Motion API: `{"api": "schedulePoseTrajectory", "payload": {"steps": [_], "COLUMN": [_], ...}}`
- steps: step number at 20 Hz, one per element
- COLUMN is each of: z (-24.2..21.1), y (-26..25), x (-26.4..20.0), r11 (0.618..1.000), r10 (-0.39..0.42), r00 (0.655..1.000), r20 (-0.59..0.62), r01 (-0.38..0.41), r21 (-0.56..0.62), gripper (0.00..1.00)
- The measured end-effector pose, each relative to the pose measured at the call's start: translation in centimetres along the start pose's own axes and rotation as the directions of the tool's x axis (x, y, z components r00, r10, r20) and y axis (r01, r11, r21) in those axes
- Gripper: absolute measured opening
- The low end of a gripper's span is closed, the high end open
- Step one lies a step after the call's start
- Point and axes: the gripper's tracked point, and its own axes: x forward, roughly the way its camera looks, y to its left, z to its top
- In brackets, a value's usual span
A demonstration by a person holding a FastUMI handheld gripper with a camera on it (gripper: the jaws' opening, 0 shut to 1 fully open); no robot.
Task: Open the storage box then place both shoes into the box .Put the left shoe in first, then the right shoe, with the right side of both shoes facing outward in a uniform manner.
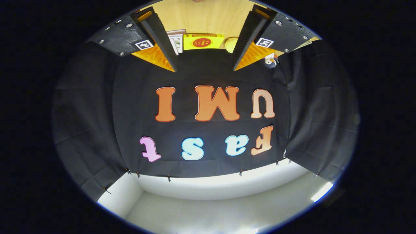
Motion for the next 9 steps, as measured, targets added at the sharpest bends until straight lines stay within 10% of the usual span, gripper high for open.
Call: {"api": "schedulePoseTrajectory", "payload": {"steps": [9], "z": [1.6], "y": [-3.2], "x": [-1.5], "r11": [0.998], "r10": [-0.054], "r00": [0.997], "r20": [0.051], "r01": [0.055], "r21": [-0.01], "gripper": [0.98]}}
